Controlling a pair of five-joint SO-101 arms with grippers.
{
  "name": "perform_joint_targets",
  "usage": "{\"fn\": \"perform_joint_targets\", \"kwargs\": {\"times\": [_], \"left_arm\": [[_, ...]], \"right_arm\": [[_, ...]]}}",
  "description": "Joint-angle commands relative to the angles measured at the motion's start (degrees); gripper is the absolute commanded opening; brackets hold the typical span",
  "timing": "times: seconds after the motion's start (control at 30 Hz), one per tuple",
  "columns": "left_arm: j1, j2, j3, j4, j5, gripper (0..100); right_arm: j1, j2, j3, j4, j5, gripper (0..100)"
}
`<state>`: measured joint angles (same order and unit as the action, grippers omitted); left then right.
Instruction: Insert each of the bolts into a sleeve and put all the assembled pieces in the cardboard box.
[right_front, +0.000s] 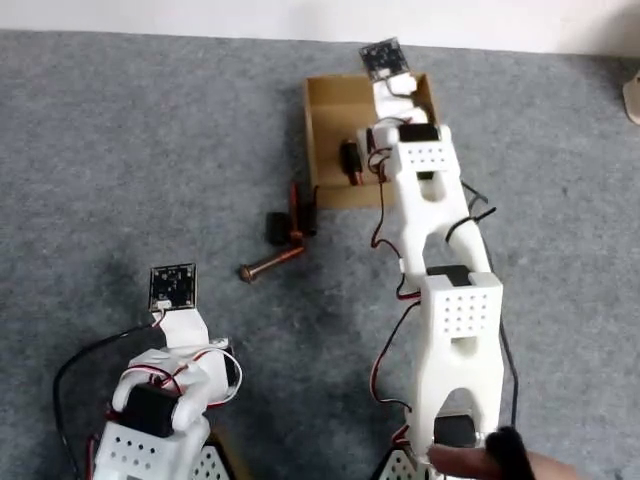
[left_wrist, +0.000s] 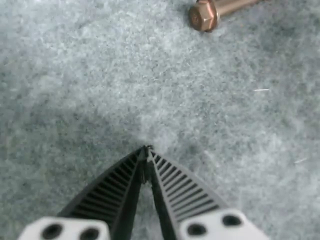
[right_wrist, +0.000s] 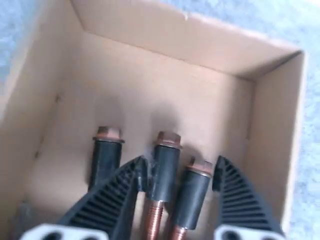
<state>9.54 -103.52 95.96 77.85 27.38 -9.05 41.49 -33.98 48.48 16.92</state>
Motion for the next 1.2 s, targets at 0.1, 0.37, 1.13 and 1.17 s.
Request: {"fn": "perform_joint_targets", "kwargs": {"times": [0.1,0.37,1.13,1.17], "left_arm": [[-0.5,-0.3,1.2,0.4,0.2,2],[-0.5,-0.3,1.2,0.4,0.2,2],[-0.5,-0.3,1.2,0.4,0.2,2],[-0.5,-0.3,1.2,0.4,0.2,2]], "right_arm": [[-0.8,-2.0,-13.9,10.0,-0.7,19.9],[-2.6,-1.8,-33.9,31.0,-0.7,19.9],[-0.7,-2.1,-59.4,52.5,-0.7,5.6],[-0.4,-2.1,-59.4,52.5,-0.7,5.6]]}}
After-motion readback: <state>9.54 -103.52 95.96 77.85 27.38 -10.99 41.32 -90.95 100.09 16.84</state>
